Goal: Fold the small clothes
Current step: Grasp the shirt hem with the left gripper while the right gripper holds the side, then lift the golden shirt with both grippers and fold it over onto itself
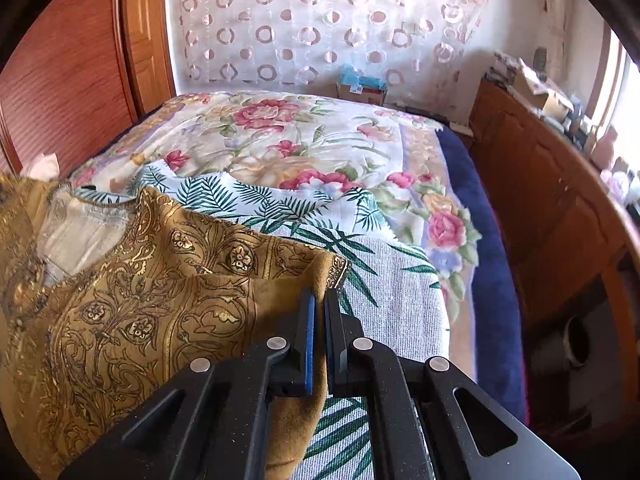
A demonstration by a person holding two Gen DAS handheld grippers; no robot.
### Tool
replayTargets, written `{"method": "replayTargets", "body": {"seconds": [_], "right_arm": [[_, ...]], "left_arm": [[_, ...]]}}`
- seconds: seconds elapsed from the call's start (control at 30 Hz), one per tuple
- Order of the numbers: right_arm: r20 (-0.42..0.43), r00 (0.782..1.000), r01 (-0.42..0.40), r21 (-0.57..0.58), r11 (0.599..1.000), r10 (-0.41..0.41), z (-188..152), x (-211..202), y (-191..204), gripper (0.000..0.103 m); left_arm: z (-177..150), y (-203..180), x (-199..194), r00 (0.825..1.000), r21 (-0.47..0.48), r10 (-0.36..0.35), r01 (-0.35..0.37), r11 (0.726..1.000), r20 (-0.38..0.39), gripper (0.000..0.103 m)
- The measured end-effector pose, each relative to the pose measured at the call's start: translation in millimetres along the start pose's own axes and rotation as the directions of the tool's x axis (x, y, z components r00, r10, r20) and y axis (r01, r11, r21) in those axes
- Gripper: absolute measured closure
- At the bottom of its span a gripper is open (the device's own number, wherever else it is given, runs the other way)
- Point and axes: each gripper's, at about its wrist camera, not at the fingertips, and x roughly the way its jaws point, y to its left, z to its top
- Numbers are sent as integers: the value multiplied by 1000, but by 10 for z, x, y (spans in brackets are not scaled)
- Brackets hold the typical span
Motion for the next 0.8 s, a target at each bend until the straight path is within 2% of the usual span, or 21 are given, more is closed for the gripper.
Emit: {"method": "replayTargets", "body": {"seconds": [0.23, 0.4, 0.53, 0.8], "right_arm": [[132, 990, -50, 22, 999, 46, 30, -616, 75, 100], [197, 978, -72, -6, 997, 72, -158, -1215, 207, 100], [235, 967, -101, -14, 995, 102, -603, -1654, 236, 100], [222, 963, -157, -3, 988, 154, -1598, -2322, 273, 100]], "left_arm": [[-42, -204, -599, 994, 24, -23, 21, 1000, 109, 101], [-300, -313, -964, 989, 34, -30, 25, 999, 143, 101], [-733, -326, -1226, 990, 29, -26, 22, 999, 141, 101], [-1554, -293, -1706, 992, -35, -6, 10, 999, 127, 101]]}}
